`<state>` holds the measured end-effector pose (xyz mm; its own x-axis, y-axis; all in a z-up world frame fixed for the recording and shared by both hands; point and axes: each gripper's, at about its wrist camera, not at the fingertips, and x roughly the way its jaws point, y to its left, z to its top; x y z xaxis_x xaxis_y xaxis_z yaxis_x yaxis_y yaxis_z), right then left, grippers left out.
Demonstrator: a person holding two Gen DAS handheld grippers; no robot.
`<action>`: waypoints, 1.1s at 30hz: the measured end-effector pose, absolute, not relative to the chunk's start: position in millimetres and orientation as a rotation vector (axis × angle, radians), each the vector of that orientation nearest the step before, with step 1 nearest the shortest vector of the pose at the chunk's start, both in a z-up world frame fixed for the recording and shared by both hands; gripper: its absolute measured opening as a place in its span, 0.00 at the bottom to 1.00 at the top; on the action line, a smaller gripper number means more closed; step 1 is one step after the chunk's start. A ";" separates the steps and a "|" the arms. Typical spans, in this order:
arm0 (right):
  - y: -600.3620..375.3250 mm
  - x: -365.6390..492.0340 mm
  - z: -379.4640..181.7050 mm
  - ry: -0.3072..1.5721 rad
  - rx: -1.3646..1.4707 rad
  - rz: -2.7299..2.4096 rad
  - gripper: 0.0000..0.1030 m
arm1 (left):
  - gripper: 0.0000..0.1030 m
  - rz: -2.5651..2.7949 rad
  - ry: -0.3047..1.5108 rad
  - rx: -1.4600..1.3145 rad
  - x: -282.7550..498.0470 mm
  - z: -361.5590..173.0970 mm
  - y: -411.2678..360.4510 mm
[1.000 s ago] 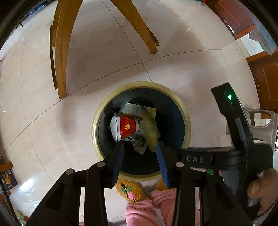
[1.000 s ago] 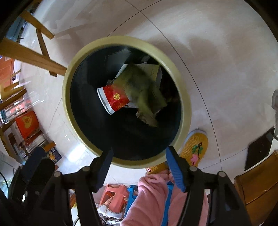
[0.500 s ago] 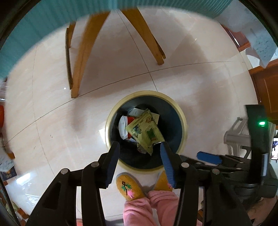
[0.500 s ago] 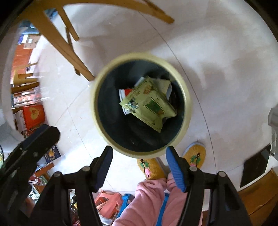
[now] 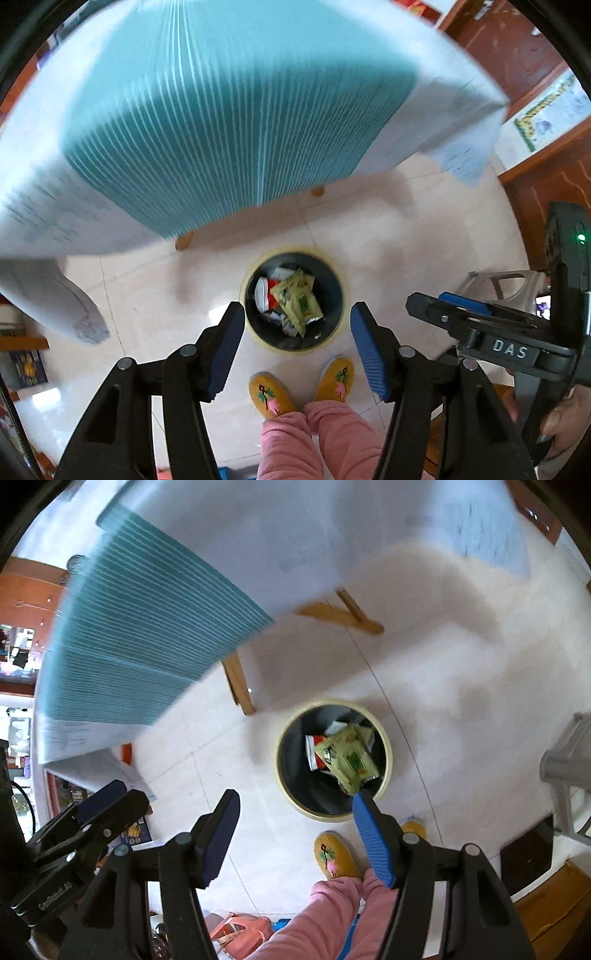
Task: Collect trash
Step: 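Move both open grippers back toward the trash on the table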
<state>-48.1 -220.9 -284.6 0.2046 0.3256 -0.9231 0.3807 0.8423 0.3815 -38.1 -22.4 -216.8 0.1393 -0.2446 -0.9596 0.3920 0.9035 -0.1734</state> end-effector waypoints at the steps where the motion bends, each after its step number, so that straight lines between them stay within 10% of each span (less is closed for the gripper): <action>1: -219.3 -49.3 -270.8 1.380 0.610 -0.038 0.62 | 0.58 -0.471 1.333 0.133 -40.2 -199.5 -21.2; 18: -195.5 -55.6 -75.3 1.114 0.477 0.003 0.62 | 0.82 -0.559 1.072 0.075 -35.3 -13.3 -7.6; 33: -199.9 -10.7 -12.3 0.955 0.406 -0.040 0.62 | 0.90 -0.519 0.941 0.046 24.4 34.0 -2.7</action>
